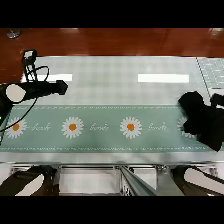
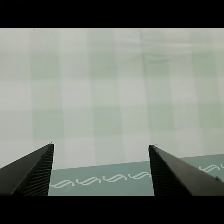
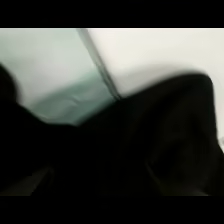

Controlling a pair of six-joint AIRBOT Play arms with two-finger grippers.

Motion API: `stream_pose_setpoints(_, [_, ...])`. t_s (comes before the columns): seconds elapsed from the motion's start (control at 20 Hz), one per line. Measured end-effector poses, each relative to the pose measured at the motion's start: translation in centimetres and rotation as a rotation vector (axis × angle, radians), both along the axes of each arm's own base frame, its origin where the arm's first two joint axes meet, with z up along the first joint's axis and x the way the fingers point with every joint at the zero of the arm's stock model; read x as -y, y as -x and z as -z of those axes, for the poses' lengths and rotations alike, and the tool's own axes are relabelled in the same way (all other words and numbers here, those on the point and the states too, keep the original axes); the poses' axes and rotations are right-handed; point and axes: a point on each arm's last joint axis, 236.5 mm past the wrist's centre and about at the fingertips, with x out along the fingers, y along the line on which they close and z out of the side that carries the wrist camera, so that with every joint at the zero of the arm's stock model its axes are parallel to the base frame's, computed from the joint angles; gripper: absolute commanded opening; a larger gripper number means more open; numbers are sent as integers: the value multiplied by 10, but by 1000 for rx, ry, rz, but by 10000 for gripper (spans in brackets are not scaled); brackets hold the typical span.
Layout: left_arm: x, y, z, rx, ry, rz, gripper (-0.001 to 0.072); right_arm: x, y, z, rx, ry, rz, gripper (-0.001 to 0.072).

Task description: Fold the shirts.

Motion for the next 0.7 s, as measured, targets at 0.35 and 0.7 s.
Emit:
stream_pose_setpoints(0.35, [4,18,19,-110,6,16,702,8,52,40,-161,-171,91,526])
stream_pose_setpoints(0.7, [5,25,21,-148,7,27,702,-32,37,33,-82,-343,31,18])
